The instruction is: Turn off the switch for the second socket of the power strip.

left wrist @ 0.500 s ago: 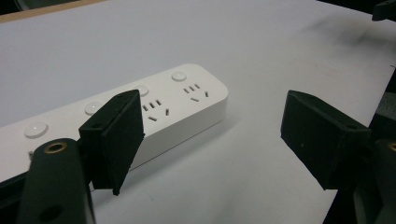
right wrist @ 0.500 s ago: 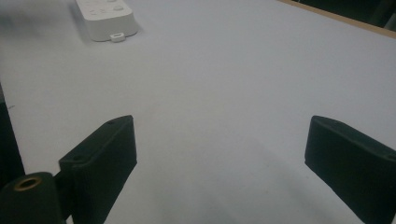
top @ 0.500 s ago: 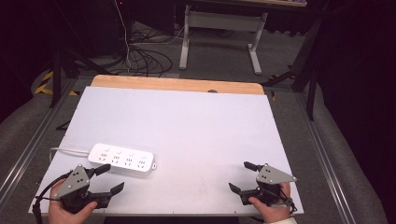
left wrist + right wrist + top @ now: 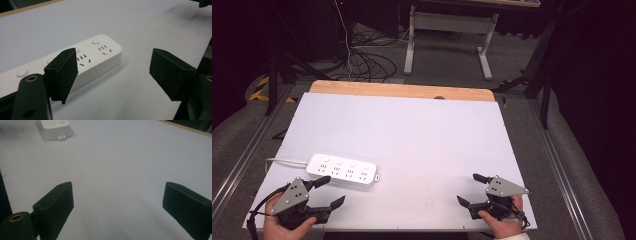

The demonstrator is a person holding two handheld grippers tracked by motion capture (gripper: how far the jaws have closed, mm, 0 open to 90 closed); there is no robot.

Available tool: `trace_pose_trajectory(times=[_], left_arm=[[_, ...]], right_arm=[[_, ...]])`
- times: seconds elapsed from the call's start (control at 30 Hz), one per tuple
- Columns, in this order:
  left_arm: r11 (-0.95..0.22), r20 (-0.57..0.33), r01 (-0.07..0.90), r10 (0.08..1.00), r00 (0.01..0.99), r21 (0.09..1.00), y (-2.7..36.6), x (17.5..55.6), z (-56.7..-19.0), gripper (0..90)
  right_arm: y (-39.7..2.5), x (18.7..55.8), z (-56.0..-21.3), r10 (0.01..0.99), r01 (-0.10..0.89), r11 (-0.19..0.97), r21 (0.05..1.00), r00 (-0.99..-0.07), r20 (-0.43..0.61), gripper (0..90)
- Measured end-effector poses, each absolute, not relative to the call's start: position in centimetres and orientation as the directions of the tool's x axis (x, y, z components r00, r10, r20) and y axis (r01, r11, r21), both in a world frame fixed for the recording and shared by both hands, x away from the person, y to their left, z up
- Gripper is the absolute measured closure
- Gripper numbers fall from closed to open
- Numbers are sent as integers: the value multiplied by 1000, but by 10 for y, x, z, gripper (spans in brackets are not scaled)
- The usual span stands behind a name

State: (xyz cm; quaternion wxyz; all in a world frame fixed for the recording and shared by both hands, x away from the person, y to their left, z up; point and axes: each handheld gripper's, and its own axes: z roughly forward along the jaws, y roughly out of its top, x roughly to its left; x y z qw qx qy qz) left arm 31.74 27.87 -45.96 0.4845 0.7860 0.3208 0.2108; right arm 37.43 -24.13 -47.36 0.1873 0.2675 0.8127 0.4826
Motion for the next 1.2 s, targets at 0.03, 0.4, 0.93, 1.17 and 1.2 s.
trace_pose_trajectory(times=[0.03, 0.4, 0.93, 1.17, 1.2], left_arm=[[-324, 20, 301, 708, 705, 897, 278, 317, -459, 231], [-322, 14, 305, 709, 705, 896, 279, 317, -457, 254], [-333, 2, 328, 704, 710, 884, 276, 323, -438, 358], [-311, -18, 333, 706, 708, 890, 278, 328, -430, 365], [-316, -13, 330, 705, 709, 890, 278, 330, -428, 366]], right_arm=[[-241, 374, -474, 615, 254, 390, 885, -787, -45, 104], [-241, 374, -474, 613, 254, 391, 885, -789, -45, 105], [-240, 375, -475, 612, 258, 395, 882, -790, -43, 107], [-239, 375, -475, 611, 260, 396, 881, -791, -41, 107], [-240, 375, -475, 611, 261, 396, 881, -791, -41, 107]])
